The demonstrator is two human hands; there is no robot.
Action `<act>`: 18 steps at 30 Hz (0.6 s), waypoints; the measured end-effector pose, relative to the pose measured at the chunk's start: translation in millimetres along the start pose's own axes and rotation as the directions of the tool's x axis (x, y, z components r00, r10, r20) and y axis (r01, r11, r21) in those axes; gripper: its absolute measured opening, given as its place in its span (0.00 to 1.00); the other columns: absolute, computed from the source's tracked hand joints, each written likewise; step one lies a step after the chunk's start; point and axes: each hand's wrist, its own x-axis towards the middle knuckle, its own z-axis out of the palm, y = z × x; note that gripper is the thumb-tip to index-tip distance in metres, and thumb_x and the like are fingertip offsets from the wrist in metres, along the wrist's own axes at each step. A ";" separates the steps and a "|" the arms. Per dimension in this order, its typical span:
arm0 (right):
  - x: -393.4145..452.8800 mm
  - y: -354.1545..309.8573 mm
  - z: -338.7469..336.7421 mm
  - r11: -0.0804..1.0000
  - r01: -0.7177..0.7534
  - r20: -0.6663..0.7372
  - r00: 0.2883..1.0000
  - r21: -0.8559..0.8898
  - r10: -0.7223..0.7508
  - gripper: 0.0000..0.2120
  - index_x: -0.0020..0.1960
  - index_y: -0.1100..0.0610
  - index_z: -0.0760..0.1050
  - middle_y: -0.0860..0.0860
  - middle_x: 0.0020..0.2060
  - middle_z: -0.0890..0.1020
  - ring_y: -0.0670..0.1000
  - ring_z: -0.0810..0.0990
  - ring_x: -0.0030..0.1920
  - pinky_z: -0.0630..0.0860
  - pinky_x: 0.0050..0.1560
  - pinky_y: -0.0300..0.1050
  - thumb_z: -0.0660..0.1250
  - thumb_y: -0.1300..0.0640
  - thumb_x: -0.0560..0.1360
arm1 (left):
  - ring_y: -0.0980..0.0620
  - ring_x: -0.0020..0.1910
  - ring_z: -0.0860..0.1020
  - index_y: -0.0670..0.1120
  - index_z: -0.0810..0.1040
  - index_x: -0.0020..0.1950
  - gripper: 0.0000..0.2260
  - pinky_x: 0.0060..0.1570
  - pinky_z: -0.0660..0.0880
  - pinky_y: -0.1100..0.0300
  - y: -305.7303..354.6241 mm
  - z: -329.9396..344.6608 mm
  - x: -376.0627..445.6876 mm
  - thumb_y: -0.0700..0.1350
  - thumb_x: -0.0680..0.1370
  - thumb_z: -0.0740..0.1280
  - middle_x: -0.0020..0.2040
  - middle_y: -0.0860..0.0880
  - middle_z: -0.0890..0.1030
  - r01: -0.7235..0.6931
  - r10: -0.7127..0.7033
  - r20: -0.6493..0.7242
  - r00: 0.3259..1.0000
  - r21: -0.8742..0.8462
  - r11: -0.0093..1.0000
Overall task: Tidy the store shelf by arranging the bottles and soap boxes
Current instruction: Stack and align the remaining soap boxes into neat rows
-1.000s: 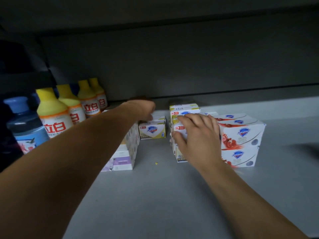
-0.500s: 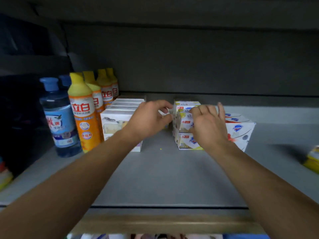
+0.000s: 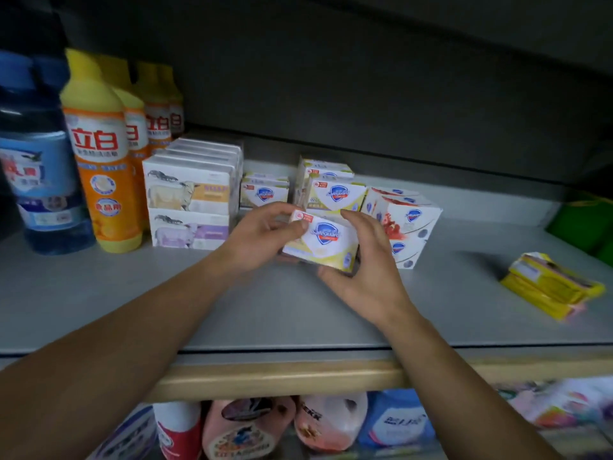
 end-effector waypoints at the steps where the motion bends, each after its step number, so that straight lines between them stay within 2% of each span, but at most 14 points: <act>1: -4.4 3.7 2.0 0.998 -0.018 0.017 1.000 0.062 0.017 0.40 0.73 0.52 0.64 0.47 0.69 0.66 0.46 0.65 0.71 0.66 0.72 0.46 0.76 0.60 0.66 | 0.48 0.43 0.85 0.42 0.80 0.55 0.08 0.39 0.82 0.53 -1.5 -1.2 -1.5 0.40 0.77 0.69 0.46 0.41 0.85 0.058 -0.057 0.005 0.998 -0.065 0.996; 4: -8.0 10.6 1.7 0.964 -0.057 0.099 0.995 0.259 0.032 0.36 0.72 0.48 0.65 0.49 0.68 0.69 0.46 0.72 0.67 0.74 0.66 0.51 0.74 0.65 0.69 | 0.47 0.48 0.85 0.42 0.80 0.57 0.10 0.41 0.82 0.49 -7.0 -4.4 -4.0 0.44 0.78 0.68 0.50 0.43 0.85 0.150 -0.145 0.047 0.988 -0.151 0.977; 6: -7.2 13.7 0.2 0.932 -0.106 0.131 0.989 0.347 0.063 0.32 0.67 0.42 0.68 0.48 0.67 0.73 0.46 0.76 0.64 0.77 0.62 0.50 0.75 0.61 0.68 | 0.46 0.48 0.84 0.43 0.81 0.55 0.10 0.43 0.82 0.48 -8.8 -4.9 -4.1 0.47 0.78 0.68 0.50 0.44 0.85 0.173 -0.164 0.069 0.984 -0.138 0.975; 8: -6.7 15.3 -0.3 0.907 -0.148 0.110 0.987 0.394 0.113 0.28 0.63 0.38 0.70 0.48 0.63 0.77 0.46 0.79 0.60 0.77 0.59 0.46 0.74 0.54 0.67 | 0.46 0.41 0.85 0.47 0.82 0.50 0.09 0.38 0.82 0.52 -8.8 -5.5 -3.4 0.52 0.77 0.69 0.45 0.44 0.86 0.177 -0.169 0.074 0.983 -0.115 0.977; 11: -4.5 15.6 -2.2 0.879 -0.261 0.079 0.965 0.400 0.250 0.19 0.56 0.44 0.76 0.51 0.49 0.82 0.48 0.83 0.41 0.80 0.45 0.45 0.70 0.42 0.66 | 0.47 0.30 0.80 0.50 0.82 0.45 0.14 0.32 0.79 0.56 -5.7 -3.7 -4.2 0.60 0.71 0.72 0.38 0.44 0.83 0.177 -0.169 0.115 0.979 -0.070 0.982; 14: -2.2 13.7 -5.3 0.845 -0.402 0.102 0.914 0.352 0.392 0.27 0.46 0.52 0.79 0.54 0.32 0.82 0.49 0.81 0.29 0.75 0.31 0.41 0.61 0.30 0.64 | 0.50 0.26 0.78 0.46 0.78 0.46 0.23 0.26 0.76 0.59 -6.2 1.1 -5.0 0.64 0.66 0.71 0.33 0.44 0.81 0.167 -0.172 0.106 0.979 0.053 0.984; 16: -1.1 12.3 -6.4 0.831 -0.447 0.093 0.892 0.331 0.443 0.30 0.43 0.52 0.80 0.53 0.27 0.81 0.48 0.80 0.26 0.72 0.26 0.38 0.57 0.28 0.65 | 0.50 0.24 0.76 0.44 0.77 0.46 0.27 0.23 0.73 0.62 -6.5 3.5 -5.1 0.66 0.63 0.69 0.29 0.45 0.79 0.184 -0.193 0.075 0.978 0.112 0.976; 18: 0.3 11.8 -7.0 0.813 -0.477 0.082 0.874 0.333 0.479 0.30 0.42 0.52 0.81 0.52 0.26 0.81 0.49 0.80 0.26 0.72 0.25 0.38 0.56 0.27 0.66 | 0.50 0.23 0.75 0.43 0.77 0.48 0.30 0.22 0.71 0.62 -6.7 4.6 -4.2 0.69 0.62 0.68 0.27 0.45 0.78 0.190 -0.201 0.055 0.978 0.157 0.969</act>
